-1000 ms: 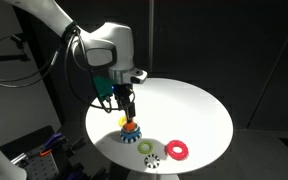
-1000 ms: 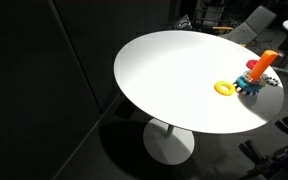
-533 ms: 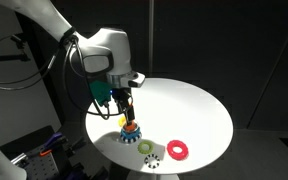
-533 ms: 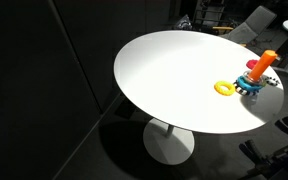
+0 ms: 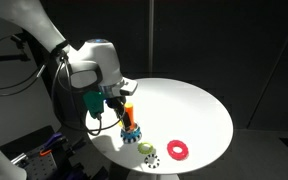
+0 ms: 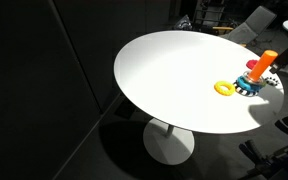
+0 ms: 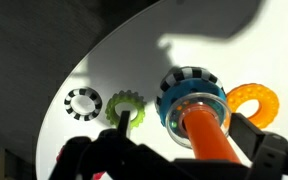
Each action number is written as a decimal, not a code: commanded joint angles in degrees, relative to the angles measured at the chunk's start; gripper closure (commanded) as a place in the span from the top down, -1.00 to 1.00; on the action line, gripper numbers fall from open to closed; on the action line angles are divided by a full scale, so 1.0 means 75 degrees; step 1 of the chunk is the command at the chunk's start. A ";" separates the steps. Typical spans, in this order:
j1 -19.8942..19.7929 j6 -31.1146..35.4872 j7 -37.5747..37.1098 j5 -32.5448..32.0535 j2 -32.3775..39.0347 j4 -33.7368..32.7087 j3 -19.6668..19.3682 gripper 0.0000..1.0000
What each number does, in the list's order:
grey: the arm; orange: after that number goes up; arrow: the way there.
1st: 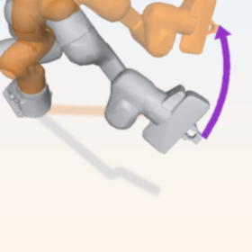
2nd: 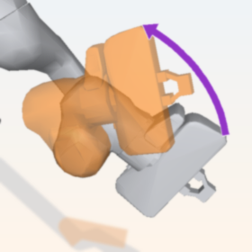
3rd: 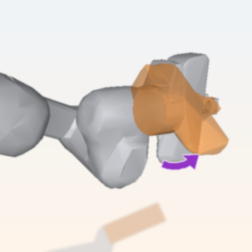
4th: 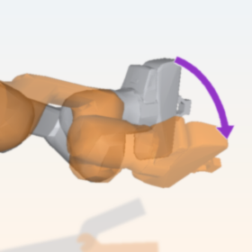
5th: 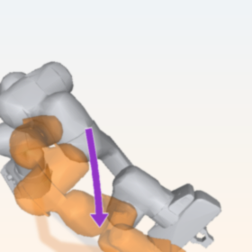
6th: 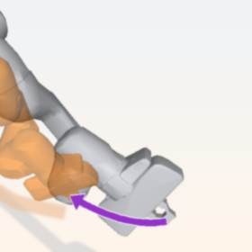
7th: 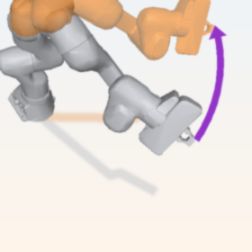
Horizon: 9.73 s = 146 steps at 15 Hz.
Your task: Remove the clear ring from the stand and place it on the table
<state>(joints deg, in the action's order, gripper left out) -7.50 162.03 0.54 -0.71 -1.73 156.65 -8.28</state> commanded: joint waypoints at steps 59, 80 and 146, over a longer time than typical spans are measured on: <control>0.2059 0.3806 -0.0284 0.1519 0.1317 0.0216 -0.1024 0.33; 0.1550 0.1214 -0.1174 0.1052 -0.0455 -0.0551 -0.0939 0.33; -0.0365 -0.3130 -0.1199 -0.0059 0.3218 -0.3949 -0.0700 1.00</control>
<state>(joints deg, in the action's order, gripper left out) -10.99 141.05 -8.79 0.69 25.69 126.02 -12.62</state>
